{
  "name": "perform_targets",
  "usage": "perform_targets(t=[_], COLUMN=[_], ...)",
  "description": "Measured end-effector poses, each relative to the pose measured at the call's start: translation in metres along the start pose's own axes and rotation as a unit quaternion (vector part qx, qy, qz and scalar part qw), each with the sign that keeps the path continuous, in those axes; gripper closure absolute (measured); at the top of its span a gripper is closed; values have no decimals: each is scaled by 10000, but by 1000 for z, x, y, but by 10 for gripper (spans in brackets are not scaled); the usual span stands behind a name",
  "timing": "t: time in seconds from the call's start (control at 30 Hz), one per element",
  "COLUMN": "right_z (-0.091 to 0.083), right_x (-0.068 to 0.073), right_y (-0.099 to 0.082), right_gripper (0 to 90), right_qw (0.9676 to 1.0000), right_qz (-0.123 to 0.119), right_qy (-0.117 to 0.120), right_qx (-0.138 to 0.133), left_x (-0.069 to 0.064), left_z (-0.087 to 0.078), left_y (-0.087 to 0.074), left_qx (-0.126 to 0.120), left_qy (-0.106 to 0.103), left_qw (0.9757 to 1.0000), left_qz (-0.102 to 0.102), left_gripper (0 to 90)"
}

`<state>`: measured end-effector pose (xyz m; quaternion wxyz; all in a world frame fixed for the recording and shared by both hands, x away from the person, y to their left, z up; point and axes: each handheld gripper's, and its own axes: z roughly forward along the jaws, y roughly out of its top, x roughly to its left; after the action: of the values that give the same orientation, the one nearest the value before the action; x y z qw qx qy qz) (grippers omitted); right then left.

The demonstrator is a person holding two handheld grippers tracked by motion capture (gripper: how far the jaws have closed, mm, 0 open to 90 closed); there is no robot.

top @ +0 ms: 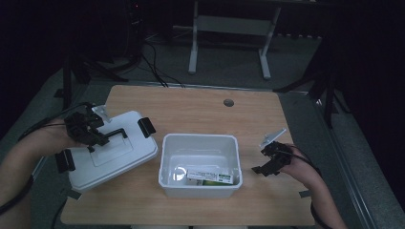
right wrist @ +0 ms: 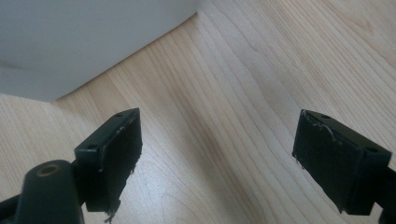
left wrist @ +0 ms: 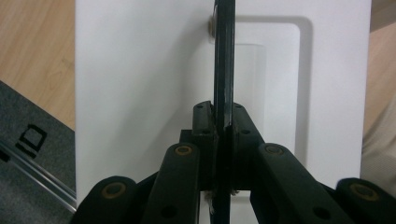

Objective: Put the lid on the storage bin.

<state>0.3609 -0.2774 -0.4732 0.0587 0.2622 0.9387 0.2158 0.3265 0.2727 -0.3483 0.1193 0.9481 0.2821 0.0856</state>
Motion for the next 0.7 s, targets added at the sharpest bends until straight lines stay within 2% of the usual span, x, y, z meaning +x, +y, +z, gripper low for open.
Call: perform_targets(t=[0.27, 0.5, 0.7], right_z=[1, 1, 3], right_x=[1, 3, 2], right_y=[1, 1, -2], right_gripper=[153, 153, 153], right_qw=[10000, 10000, 10000], right_qz=[-14, 3, 11], right_qy=[16, 38, 69], right_qx=[-21, -40, -21], left_x=[-14, -23, -32], left_z=[-19, -22, -22], left_y=[26, 47, 64], left_qx=[-270, -328, -432], left_qy=[-65, -135, -247], left_qw=[9990, 9976, 9953], left_qz=[359, 598, 829], left_gripper=[843, 843, 843])
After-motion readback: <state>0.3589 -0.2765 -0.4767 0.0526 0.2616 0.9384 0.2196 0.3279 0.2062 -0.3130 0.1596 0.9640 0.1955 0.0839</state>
